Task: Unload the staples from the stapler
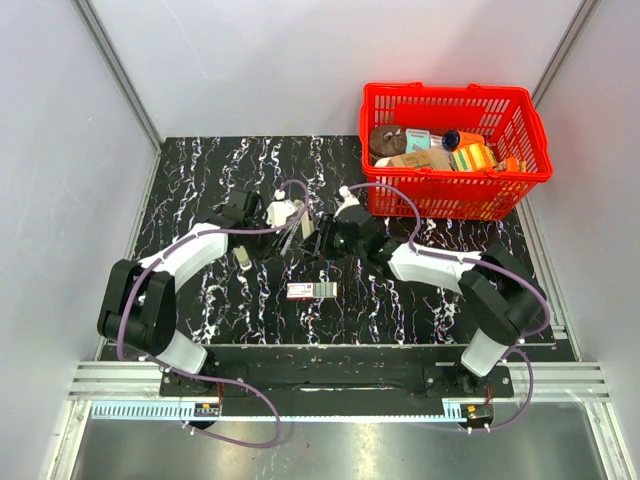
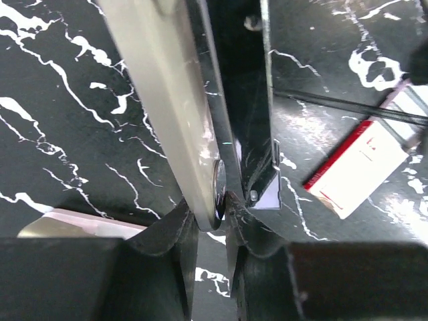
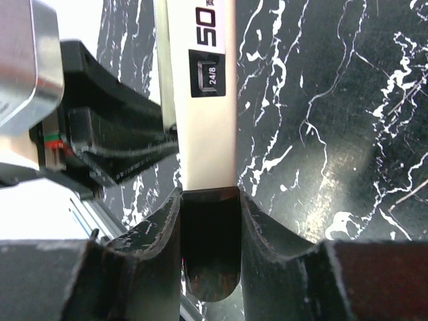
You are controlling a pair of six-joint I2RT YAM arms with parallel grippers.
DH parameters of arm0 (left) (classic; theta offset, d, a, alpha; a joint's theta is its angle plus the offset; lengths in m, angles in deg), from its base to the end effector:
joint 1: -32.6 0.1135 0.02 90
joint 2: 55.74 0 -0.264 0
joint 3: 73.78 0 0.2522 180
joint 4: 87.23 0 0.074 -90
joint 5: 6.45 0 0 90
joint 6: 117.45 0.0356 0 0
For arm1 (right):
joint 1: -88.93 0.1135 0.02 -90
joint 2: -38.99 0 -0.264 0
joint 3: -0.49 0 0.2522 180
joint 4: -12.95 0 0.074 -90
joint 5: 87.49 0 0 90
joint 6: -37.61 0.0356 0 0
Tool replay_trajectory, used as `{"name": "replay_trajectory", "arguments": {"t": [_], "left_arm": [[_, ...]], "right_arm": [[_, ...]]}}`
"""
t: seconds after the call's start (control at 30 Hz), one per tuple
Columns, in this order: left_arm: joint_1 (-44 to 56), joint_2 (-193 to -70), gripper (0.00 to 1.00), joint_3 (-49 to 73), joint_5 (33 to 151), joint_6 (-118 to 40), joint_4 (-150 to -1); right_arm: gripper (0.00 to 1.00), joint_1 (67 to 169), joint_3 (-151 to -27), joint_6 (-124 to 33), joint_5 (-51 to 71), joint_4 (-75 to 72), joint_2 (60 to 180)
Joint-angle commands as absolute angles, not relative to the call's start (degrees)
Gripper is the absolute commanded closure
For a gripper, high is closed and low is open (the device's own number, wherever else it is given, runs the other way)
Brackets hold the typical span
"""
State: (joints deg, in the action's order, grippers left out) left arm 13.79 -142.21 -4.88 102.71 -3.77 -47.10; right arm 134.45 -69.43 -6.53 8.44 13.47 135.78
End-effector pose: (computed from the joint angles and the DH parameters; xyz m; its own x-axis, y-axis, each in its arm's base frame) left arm 0.2818 -0.1083 0.2099 -0.5438 0.5860 -0.6008 0.7523 0.6576 -0.0395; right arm 0.2596 0.2696 0.2131 -0.7724 0.2322 -0.5911 -0.3162 0.6666 0.6750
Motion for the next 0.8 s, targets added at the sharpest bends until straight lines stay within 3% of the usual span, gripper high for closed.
{"name": "replay_trajectory", "arguments": {"t": [0.0,0.77], "left_arm": [[13.7,-143.1,1.0,-2.2,94.9,1.8,-57.7],[11.9,-148.3,1.0,-1.2,80.4,10.5,-72.6]], "right_arm": [[1.0,134.5,-66.4,-12.8,12.6,11.4,132.8],[1.0,134.2,-60.5,-20.8,12.8,7.0,127.3]]}}
